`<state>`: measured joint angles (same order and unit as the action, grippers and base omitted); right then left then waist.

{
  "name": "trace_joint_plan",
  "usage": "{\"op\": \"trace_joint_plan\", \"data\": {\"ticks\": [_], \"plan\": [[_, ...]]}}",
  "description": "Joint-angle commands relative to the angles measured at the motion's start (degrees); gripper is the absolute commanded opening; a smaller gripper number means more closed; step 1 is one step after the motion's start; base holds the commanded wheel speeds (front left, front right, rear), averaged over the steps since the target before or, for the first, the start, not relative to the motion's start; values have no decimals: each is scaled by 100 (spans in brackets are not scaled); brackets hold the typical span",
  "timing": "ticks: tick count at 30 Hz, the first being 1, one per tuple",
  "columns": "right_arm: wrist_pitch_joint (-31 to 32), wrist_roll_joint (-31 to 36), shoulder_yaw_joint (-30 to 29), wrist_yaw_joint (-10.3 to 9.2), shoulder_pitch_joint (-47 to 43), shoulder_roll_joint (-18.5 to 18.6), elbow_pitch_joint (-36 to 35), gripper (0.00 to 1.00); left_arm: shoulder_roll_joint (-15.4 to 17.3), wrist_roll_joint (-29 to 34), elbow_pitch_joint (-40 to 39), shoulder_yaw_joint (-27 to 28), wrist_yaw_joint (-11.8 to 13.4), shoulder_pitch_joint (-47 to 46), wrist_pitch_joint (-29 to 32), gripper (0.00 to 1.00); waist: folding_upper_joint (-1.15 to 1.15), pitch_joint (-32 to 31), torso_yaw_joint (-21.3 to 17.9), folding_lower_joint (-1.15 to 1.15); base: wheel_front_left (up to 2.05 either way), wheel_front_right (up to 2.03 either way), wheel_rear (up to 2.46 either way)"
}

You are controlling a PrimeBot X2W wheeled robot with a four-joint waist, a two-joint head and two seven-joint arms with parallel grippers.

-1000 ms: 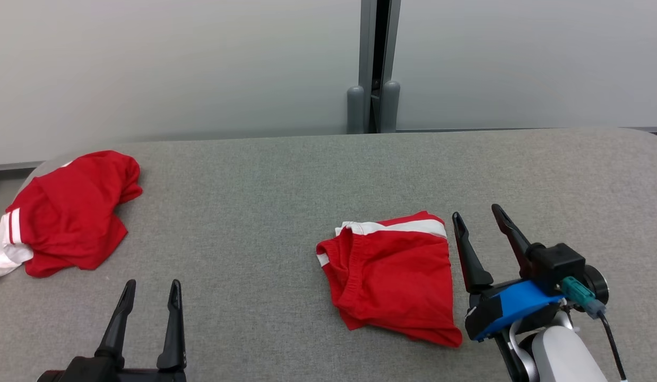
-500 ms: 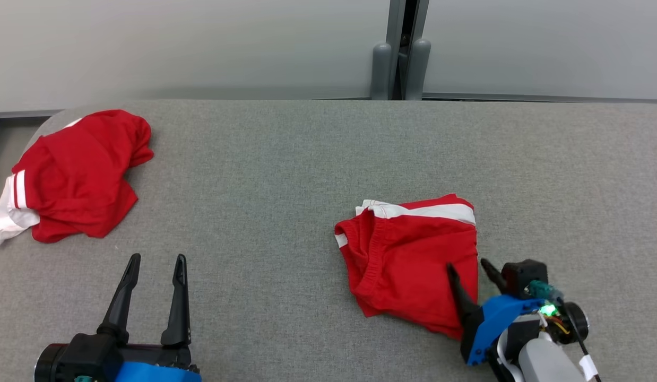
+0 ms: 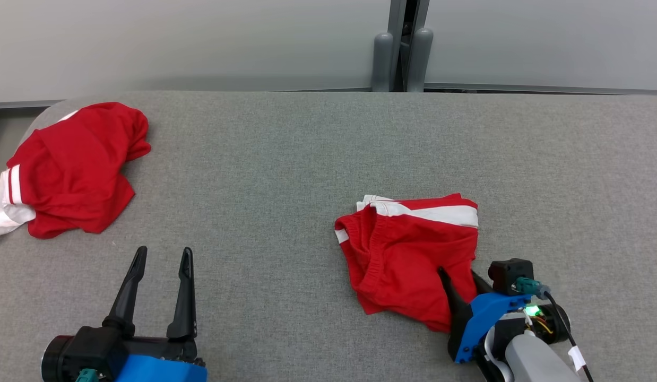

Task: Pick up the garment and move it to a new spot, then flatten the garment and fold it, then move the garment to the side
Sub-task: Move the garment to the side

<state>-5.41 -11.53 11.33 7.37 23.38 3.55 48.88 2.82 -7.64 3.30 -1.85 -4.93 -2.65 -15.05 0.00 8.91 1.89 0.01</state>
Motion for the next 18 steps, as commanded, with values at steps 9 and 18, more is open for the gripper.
{"op": "trace_joint_plan", "data": {"ticks": [9, 18], "plan": [[-554, 268, -146, 4, 162, 191, 86, 0, 15, -97, -115, -24, 90, -179, -18, 100, 0, 212, -175, -1, 0, 0, 0], [-825, 474, -493, 7, 216, 554, -344, 0, 33, 38, -315, -39, 23, -479, -18, 100, 0, 735, -1001, -1, 0, 0, 0]]}}
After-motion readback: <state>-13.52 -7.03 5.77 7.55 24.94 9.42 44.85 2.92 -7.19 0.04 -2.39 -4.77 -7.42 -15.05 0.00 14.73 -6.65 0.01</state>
